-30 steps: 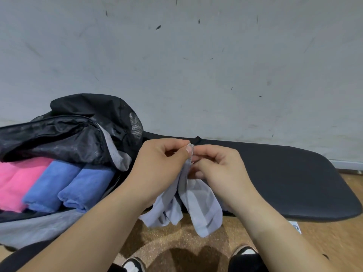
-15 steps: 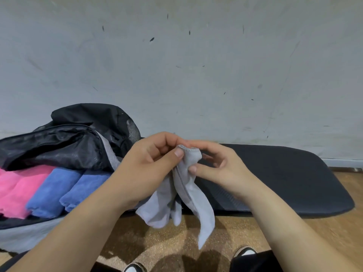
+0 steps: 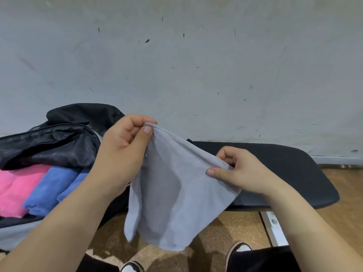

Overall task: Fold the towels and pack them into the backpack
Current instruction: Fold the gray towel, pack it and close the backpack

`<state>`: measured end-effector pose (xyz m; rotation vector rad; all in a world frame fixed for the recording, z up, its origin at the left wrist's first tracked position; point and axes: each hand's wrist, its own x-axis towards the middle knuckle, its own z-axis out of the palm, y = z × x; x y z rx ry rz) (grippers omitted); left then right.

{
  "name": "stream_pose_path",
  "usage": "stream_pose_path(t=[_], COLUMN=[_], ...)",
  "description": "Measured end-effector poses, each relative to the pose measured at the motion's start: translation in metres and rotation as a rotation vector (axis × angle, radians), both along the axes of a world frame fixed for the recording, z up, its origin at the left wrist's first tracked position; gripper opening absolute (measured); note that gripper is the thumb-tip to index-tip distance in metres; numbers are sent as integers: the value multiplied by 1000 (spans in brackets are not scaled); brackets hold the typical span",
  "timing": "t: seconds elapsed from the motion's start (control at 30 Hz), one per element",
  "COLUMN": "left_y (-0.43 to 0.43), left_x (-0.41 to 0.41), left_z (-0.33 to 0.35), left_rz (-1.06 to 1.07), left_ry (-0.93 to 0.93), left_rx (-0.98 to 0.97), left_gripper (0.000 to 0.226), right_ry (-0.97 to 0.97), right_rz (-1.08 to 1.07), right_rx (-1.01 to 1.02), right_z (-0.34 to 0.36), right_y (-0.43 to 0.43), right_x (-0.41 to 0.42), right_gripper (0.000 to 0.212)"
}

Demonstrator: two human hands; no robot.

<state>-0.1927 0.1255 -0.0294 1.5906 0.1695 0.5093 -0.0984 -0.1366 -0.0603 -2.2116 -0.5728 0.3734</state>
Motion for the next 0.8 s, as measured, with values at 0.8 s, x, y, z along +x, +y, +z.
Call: stream_pose_path(t=[0.8], left_y=[14], left_x=[-5], left_z=[-18], left_rz=[-59], left_ry=[355], left_rx=[174], left_gripper=[16], right_ry=[431], right_rz=[-383], right_rx=[738], right_z=[4], right_y=[-65], right_x=[-10], right_gripper=[17])
